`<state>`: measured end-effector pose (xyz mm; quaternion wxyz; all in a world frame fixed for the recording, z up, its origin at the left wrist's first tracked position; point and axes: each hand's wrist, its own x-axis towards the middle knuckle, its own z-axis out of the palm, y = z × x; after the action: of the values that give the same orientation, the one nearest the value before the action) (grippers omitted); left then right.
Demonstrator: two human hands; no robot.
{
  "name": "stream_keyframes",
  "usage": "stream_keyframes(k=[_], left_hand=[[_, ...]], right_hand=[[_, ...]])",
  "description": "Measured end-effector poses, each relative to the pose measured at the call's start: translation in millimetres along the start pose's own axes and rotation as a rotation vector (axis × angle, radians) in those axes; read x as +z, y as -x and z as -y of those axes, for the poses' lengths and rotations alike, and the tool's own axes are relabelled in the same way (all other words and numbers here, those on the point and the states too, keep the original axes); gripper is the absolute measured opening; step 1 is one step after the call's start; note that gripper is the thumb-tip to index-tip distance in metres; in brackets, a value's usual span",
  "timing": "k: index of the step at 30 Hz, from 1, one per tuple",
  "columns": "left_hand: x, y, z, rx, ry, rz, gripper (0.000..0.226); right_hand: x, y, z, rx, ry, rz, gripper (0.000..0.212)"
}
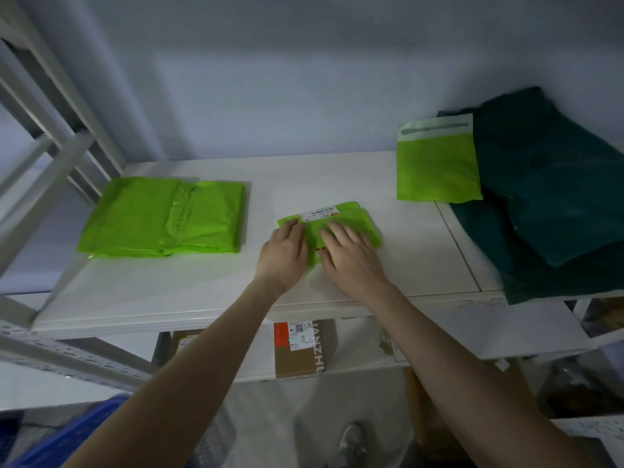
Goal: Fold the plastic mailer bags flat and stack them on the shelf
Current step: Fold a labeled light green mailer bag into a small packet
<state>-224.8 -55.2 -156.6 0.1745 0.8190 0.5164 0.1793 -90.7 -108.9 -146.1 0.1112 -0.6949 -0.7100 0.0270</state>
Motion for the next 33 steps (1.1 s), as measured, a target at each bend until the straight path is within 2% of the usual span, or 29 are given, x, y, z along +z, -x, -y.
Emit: stream_keyframes(k=[5, 9, 12, 15, 18, 20, 23, 26, 29, 33], left_hand=[[0, 1, 7, -0.100, -0.100, 0.120, 0.058], [-7, -4, 19, -0.113, -0.262, 0.157, 0.068], [-7, -7, 22, -0.130, -0.285, 0.208, 0.071], [-6, -12, 25, -0.117, -0.287, 0.317, 0.072], [-6, -15, 34, -0.025, -0.341, 0.393, 0.064], [-5, -8, 42, 0.006, -0.294, 0.273, 0.063], [-6, 9, 47, 0.094, -0.184, -0.027, 0.064], [-5, 21, 42, 0.272, -0.231, -0.138, 0.047], [-5, 30, 29, 0.263, -0.238, -0.127, 0.044], [0, 42, 15, 0.128, -0.260, 0.045, 0.074]], right_hand=[[5, -14, -5, 0.003, 0.043, 0.115, 0.050], [6, -14, -8, 0.008, 0.055, 0.109, 0.049], [6, -15, -7, 0.028, 0.091, 0.109, 0.050], [9, -13, 1, 0.070, 0.142, 0.086, 0.055], [8, -11, 8, 0.111, 0.099, 0.088, 0.057], [8, -11, 12, 0.121, 0.071, 0.121, 0.052], [6, -10, 17, 0.099, 0.064, 0.013, 0.044], [7, -6, 26, 0.008, 0.141, -0.107, 0.025], [5, 0, 36, -0.056, 0.185, -0.099, 0.031], [11, 9, 36, -0.092, 0.256, -0.039, 0.030]])
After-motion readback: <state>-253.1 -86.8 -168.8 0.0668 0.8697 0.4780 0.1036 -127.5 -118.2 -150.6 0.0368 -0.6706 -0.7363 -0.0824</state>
